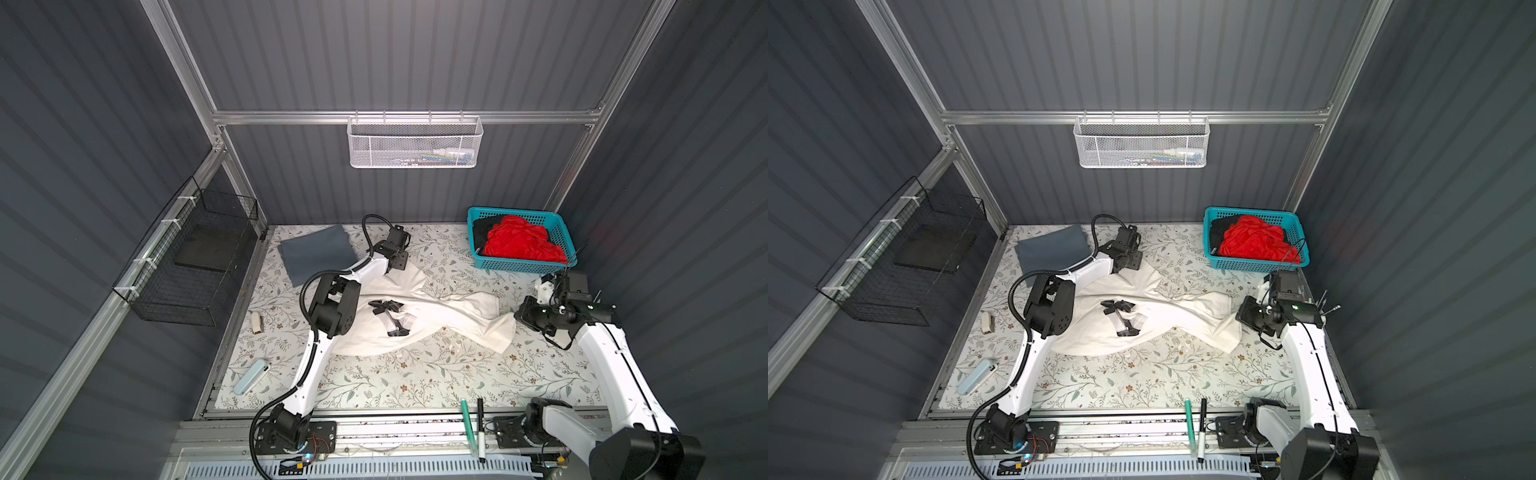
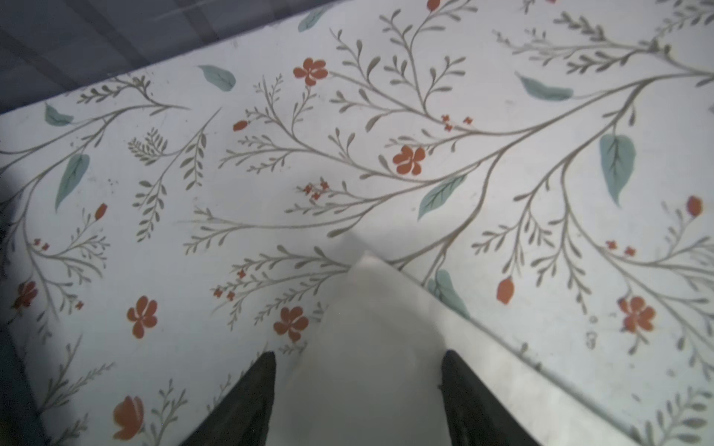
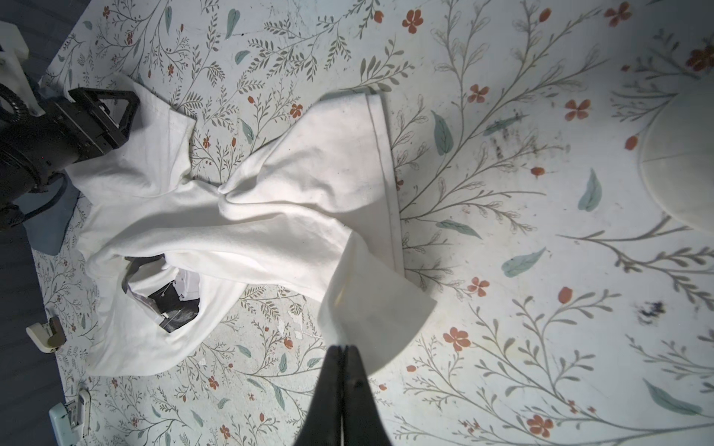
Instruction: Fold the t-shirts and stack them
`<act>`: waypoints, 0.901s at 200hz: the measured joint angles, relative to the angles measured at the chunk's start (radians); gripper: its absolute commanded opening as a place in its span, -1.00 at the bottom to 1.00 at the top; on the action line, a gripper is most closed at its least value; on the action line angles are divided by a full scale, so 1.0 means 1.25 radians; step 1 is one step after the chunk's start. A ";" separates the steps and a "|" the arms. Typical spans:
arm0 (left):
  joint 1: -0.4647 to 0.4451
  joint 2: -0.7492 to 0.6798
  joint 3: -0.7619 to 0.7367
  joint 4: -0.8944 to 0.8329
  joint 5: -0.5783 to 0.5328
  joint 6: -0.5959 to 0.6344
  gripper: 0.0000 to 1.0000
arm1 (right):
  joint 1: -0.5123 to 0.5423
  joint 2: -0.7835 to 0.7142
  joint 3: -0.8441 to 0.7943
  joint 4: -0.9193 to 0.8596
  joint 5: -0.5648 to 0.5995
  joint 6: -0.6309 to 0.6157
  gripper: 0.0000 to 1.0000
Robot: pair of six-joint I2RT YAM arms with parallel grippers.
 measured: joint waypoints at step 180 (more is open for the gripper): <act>0.004 -0.013 0.019 -0.008 0.033 -0.017 -1.00 | 0.000 0.055 0.015 -0.002 -0.069 -0.065 -1.00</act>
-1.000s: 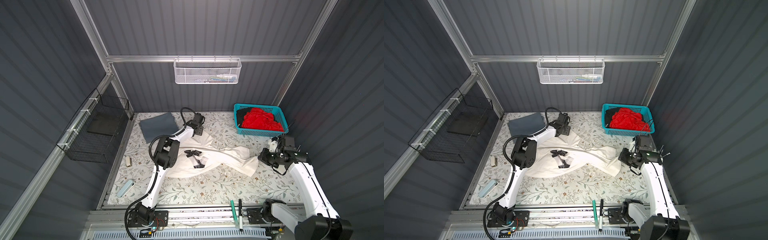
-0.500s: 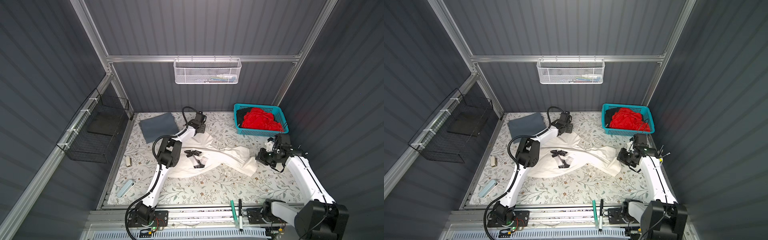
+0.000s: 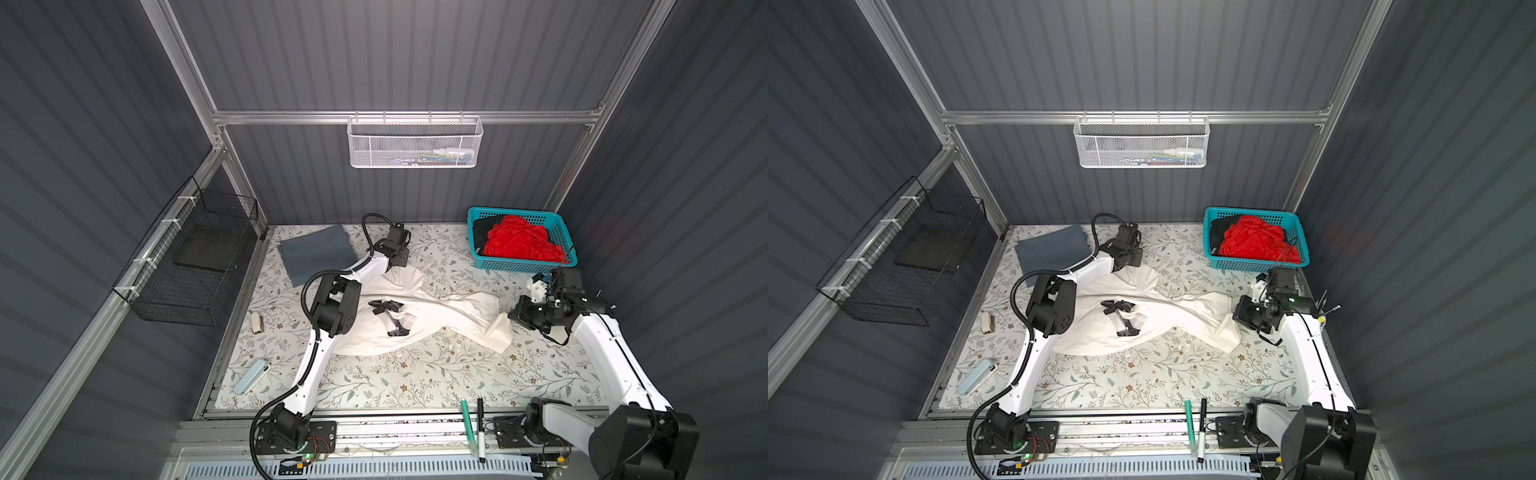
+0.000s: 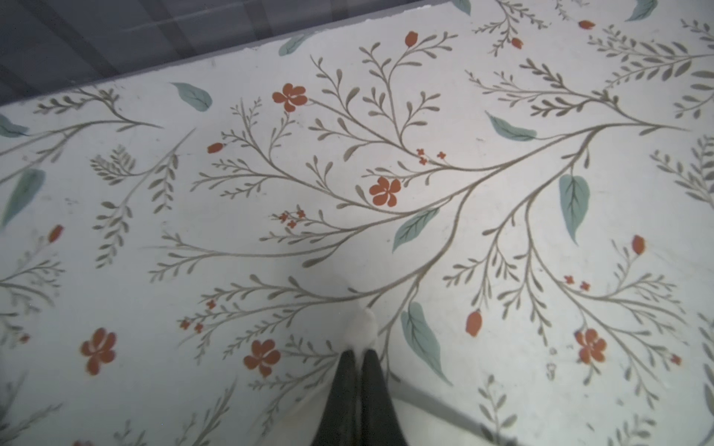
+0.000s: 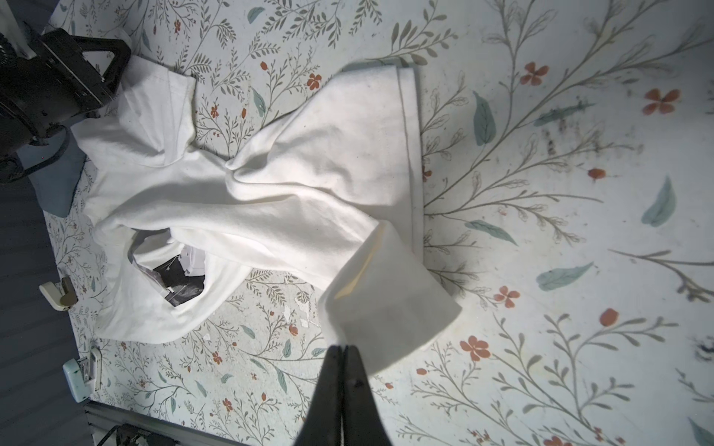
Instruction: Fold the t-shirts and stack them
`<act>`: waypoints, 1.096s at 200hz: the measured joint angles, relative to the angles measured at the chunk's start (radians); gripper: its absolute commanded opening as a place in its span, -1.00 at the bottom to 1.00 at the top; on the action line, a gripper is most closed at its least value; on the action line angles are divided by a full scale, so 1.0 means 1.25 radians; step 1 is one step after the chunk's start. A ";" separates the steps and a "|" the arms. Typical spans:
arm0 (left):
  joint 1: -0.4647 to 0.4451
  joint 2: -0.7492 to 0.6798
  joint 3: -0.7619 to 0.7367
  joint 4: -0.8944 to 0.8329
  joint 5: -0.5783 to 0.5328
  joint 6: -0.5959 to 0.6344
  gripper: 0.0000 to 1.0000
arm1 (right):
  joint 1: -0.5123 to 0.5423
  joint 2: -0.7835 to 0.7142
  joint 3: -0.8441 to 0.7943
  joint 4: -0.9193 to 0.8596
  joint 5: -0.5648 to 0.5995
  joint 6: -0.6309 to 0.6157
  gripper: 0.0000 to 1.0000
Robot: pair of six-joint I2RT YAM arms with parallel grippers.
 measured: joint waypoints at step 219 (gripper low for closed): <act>0.010 -0.959 0.030 -0.089 -0.358 0.284 -1.00 | 0.033 0.063 0.963 -0.086 -0.058 -0.009 -1.00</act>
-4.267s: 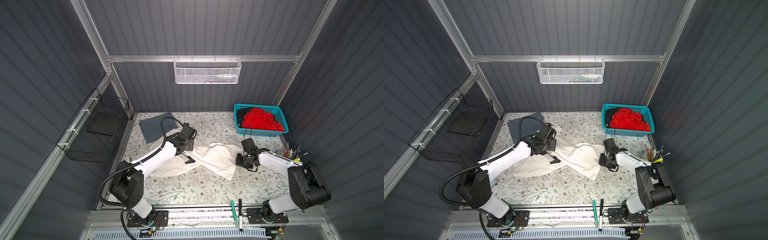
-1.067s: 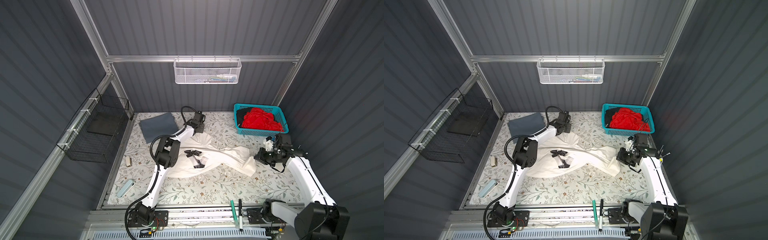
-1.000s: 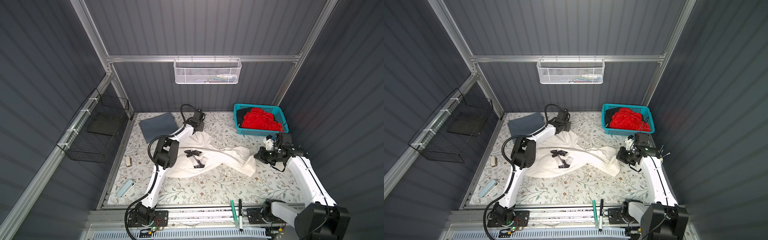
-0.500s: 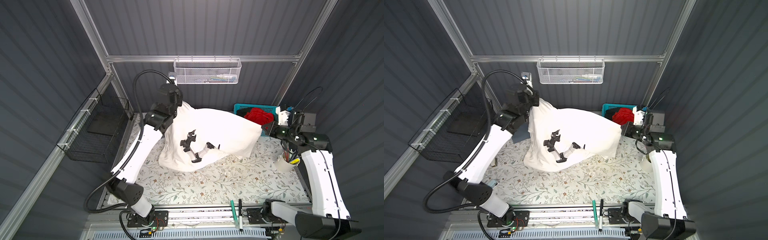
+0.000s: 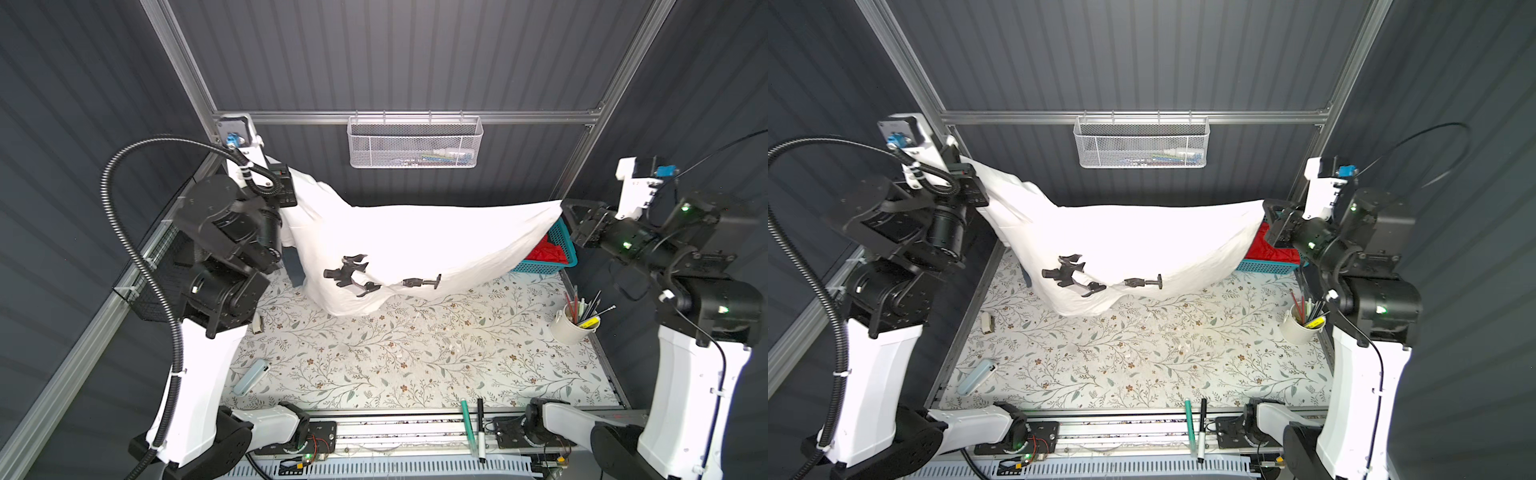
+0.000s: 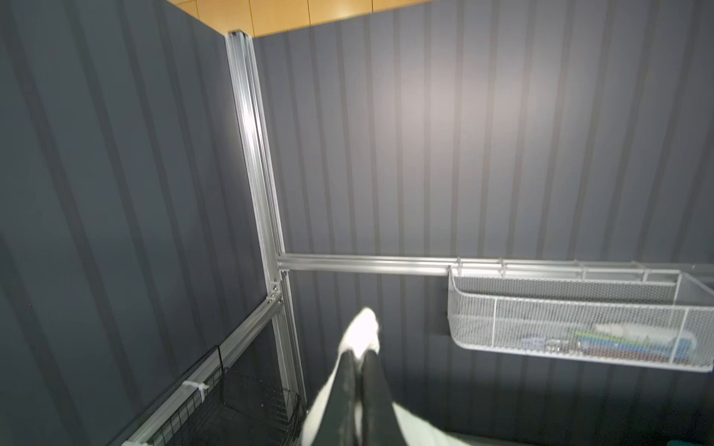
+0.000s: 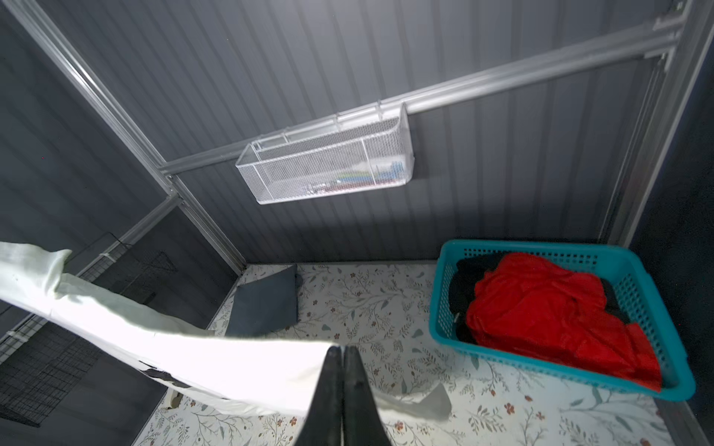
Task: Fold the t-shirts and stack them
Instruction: 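Lift the white t-shirt high with both grippers, shaking it out, then lay the t-shirt flat, dragging both grippers toward the robot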
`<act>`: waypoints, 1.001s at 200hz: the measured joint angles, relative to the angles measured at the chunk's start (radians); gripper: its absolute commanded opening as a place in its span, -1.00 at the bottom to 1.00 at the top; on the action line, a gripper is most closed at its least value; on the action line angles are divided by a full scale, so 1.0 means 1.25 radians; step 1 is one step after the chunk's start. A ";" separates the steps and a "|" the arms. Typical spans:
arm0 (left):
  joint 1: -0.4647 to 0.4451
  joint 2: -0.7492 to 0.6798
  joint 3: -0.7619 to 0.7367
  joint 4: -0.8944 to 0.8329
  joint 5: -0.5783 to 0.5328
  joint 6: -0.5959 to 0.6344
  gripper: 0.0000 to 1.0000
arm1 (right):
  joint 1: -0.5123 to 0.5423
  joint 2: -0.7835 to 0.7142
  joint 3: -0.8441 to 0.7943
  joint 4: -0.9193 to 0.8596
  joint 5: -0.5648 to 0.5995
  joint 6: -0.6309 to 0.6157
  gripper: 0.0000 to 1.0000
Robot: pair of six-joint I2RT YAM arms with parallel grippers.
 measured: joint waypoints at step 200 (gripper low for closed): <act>0.178 0.523 0.300 -0.050 0.070 -0.034 -1.00 | 0.214 0.616 0.396 0.075 0.039 0.064 -1.00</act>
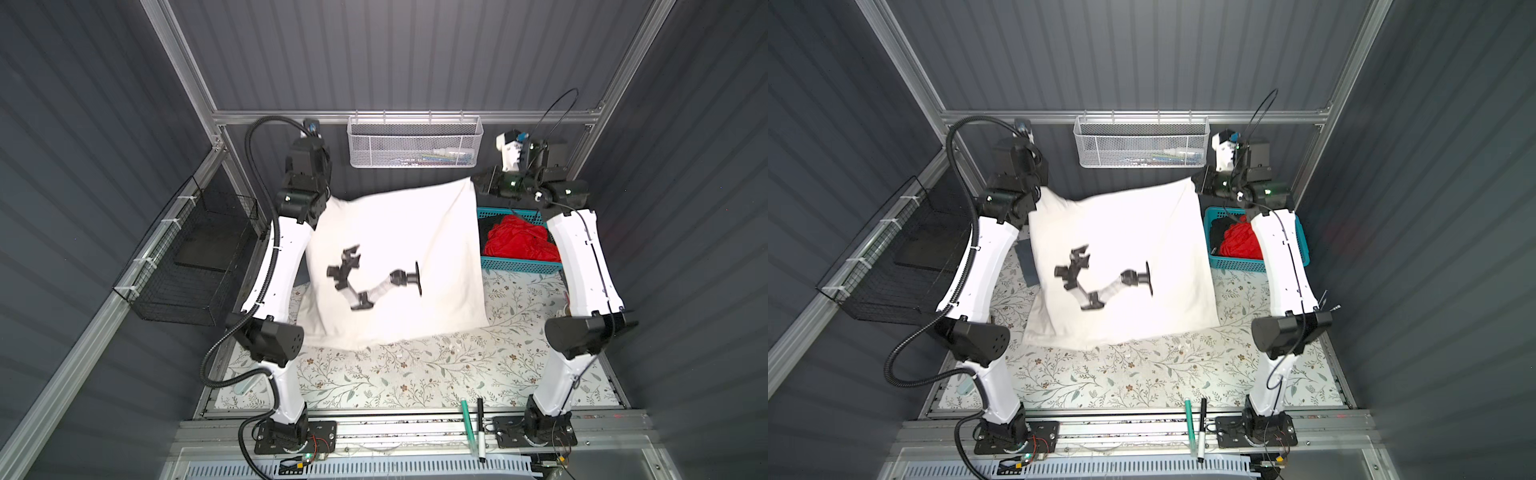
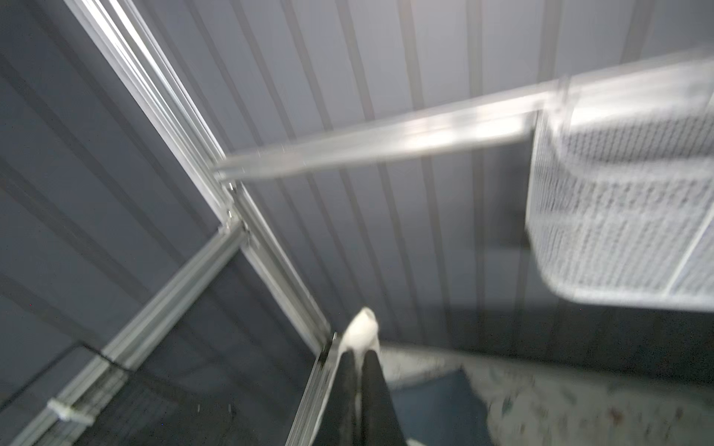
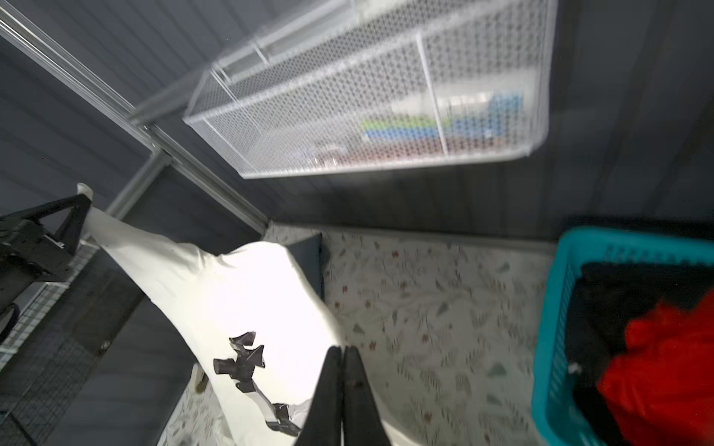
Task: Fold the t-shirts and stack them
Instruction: 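Lay the t-shirt flat, dragging both grippers toward the robot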
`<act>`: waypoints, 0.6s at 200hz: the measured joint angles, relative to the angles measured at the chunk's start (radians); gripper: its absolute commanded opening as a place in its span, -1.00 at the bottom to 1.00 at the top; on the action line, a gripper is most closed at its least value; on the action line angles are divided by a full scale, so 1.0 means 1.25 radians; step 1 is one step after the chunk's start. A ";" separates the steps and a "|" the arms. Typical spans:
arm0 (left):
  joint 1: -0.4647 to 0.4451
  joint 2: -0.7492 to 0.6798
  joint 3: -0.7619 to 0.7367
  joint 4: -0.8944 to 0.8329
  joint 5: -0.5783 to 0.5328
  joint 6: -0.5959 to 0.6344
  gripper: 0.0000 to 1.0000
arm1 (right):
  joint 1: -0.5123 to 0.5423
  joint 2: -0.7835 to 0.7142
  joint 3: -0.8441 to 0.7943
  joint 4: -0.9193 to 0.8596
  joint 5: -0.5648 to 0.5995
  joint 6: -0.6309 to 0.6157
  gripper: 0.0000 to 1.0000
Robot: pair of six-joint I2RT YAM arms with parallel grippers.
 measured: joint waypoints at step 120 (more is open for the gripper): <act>-0.006 -0.689 -0.753 0.128 -0.011 -0.143 -1.00 | -0.001 -0.583 -0.920 0.383 0.121 -0.017 -1.00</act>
